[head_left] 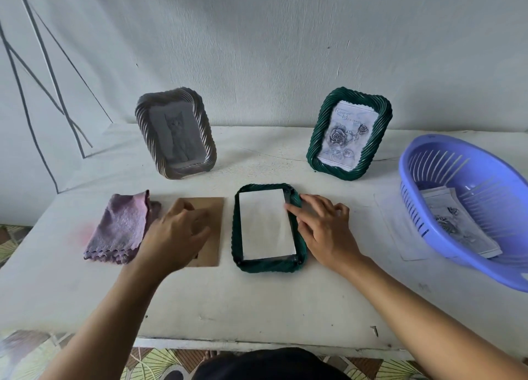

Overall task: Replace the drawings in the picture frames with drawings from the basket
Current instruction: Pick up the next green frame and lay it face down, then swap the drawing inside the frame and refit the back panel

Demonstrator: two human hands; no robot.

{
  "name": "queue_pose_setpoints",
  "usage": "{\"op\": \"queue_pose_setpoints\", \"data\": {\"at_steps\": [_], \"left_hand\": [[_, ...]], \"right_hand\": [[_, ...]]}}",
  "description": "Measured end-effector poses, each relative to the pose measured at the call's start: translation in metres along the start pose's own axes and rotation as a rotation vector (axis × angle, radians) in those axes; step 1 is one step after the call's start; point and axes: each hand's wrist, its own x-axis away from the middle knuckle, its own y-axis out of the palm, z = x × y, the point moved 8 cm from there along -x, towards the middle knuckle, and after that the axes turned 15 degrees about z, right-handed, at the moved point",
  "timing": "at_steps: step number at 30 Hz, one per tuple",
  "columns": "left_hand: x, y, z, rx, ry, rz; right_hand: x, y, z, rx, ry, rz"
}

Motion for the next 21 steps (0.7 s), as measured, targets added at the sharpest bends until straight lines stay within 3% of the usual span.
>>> {"op": "queue_pose_setpoints", "data": {"at_steps": [6, 17, 21], "left_hand": [[0.012, 0.015, -0.005, -0.179, 0.061, 0.185], [-0.007, 0.016, 0.004, -0.100, -0.061, 0.249], [-0.018, 0.016, 0.024, 0.021, -0.012, 0.270]], "right_hand": [[-0.001, -0.001, -0.001, 0.007, -0.001, 0.008], [0.000, 0.001, -0.001, 0.027, -0.001, -0.020], [0.000, 0.000, -0.001, 0.027, -0.001, -0.035]]}}
